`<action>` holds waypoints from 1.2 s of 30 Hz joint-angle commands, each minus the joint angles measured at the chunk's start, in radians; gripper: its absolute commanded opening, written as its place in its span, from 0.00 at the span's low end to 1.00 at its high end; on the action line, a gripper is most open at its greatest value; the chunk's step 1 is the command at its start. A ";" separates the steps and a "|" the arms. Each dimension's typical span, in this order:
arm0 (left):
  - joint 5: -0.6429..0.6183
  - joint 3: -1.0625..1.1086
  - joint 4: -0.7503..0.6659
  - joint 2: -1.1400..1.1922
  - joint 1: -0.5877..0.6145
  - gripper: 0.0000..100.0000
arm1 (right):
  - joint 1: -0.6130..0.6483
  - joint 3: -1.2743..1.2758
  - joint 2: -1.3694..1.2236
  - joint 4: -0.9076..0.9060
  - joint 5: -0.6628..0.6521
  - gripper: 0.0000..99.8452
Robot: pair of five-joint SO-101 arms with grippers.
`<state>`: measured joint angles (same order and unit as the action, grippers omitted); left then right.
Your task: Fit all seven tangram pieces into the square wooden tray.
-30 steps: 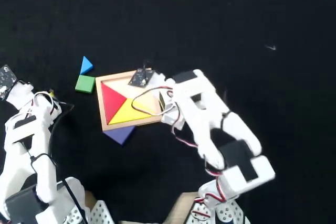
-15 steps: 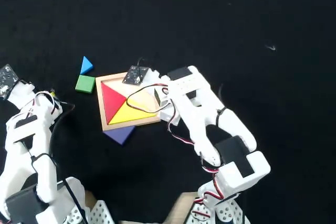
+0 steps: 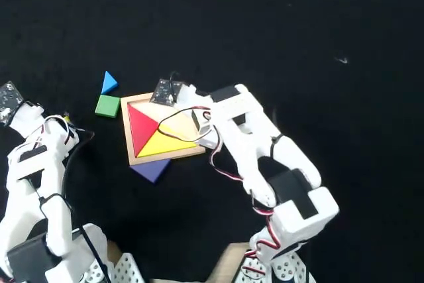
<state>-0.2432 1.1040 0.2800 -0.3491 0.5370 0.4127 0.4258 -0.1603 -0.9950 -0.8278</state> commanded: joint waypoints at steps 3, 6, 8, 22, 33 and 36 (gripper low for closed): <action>-0.002 -0.031 -0.023 -0.014 -0.013 0.14 | 0.003 -0.054 -0.022 0.015 -0.061 0.23; 0.028 -0.031 -0.023 -0.014 -0.013 0.14 | -0.031 -0.058 -0.036 0.015 -0.074 0.23; 0.029 -0.031 -0.023 -0.014 -0.013 0.14 | -0.066 -0.059 -0.039 0.017 -0.086 0.23; 0.031 -0.031 -0.023 -0.014 -0.015 0.14 | -0.153 0.015 0.071 -0.157 -0.244 0.13; 0.032 -0.030 -0.023 -0.014 -0.022 0.14 | -0.110 0.084 0.251 -0.058 -0.172 0.24; 0.032 -0.028 -0.023 -0.014 -0.021 0.14 | -0.052 0.070 0.214 -0.034 -0.172 0.25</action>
<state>-0.2217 1.1040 0.2800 -0.3491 0.5324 0.2900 0.5117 0.0407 -1.0717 -1.0165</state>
